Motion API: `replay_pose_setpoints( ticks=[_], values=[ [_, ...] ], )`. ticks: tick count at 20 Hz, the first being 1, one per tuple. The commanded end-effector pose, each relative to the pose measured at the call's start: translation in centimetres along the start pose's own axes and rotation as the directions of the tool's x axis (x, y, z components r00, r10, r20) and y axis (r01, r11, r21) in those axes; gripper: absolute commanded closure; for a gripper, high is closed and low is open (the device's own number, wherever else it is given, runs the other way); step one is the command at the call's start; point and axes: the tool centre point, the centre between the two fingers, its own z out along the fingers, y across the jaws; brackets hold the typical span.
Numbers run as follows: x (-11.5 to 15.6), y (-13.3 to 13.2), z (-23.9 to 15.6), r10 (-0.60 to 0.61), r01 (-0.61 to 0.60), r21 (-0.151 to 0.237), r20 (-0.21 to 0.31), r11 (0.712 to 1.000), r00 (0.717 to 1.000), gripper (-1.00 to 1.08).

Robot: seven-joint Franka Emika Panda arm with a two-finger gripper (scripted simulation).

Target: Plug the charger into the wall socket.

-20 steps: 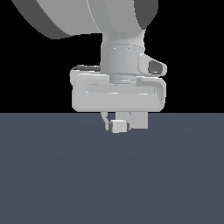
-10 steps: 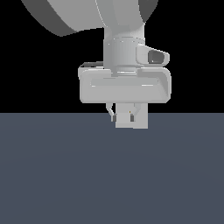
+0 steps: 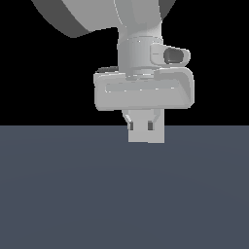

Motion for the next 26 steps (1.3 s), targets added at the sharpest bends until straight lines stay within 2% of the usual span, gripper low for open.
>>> replay_pose_setpoints(
  ticks=[1, 15, 26],
  values=[
    [0.1, 0.2, -0.1, 0.023, -0.023, -0.006, 0.001, 1.000, 1.000, 1.08],
    [0.5, 0.3, -0.2, 0.042, -0.042, -0.011, 0.002, 0.999, 0.999, 1.08],
    [3.8, 0.5, 0.6, 0.042, -0.042, -0.010, 0.002, 0.999, 0.999, 1.08]
  ],
)
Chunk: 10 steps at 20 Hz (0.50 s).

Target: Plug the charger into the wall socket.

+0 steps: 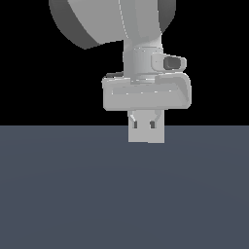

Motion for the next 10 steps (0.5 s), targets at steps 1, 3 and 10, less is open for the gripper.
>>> replay_pose_setpoints(
  ticks=[1, 3, 10],
  values=[
    [0.83, -0.01, 0.18, 0.000, 0.000, 0.000, 0.000, 1.000, 1.000, 1.08],
    [1.28, 0.02, 0.30, 0.000, 0.000, 0.000, 0.000, 1.000, 1.000, 1.08],
    [1.78, 0.01, 0.40, 0.001, -0.001, 0.000, 0.000, 1.000, 1.000, 1.08]
  ],
)
